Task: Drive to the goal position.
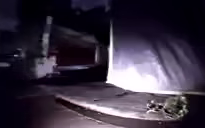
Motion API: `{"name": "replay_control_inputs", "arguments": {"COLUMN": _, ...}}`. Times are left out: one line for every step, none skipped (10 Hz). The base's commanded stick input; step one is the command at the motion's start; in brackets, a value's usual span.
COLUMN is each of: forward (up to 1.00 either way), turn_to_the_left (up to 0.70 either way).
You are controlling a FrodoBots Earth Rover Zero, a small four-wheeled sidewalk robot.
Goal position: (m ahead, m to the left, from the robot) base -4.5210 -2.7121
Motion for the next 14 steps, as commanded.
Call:
{"name": "replay_control_inputs", "arguments": {"forward": 0.00, "turn_to_the_left": 0.45}}
{"name": "replay_control_inputs", "arguments": {"forward": 0.00, "turn_to_the_left": 0.45}}
{"name": "replay_control_inputs", "arguments": {"forward": 0.00, "turn_to_the_left": 0.45}}
{"name": "replay_control_inputs", "arguments": {"forward": 0.00, "turn_to_the_left": 0.45}}
{"name": "replay_control_inputs", "arguments": {"forward": 0.00, "turn_to_the_left": 0.45}}
{"name": "replay_control_inputs", "arguments": {"forward": 0.00, "turn_to_the_left": 0.45}}
{"name": "replay_control_inputs", "arguments": {"forward": 0.00, "turn_to_the_left": 0.45}}
{"name": "replay_control_inputs", "arguments": {"forward": 0.00, "turn_to_the_left": 0.45}}
{"name": "replay_control_inputs", "arguments": {"forward": 0.00, "turn_to_the_left": 0.45}}
{"name": "replay_control_inputs", "arguments": {"forward": 0.00, "turn_to_the_left": 0.45}}
{"name": "replay_control_inputs", "arguments": {"forward": 0.00, "turn_to_the_left": 0.45}}
{"name": "replay_control_inputs", "arguments": {"forward": 0.00, "turn_to_the_left": 0.45}}
{"name": "replay_control_inputs", "arguments": {"forward": 0.00, "turn_to_the_left": 0.45}}
{"name": "replay_control_inputs", "arguments": {"forward": 0.00, "turn_to_the_left": 0.45}}
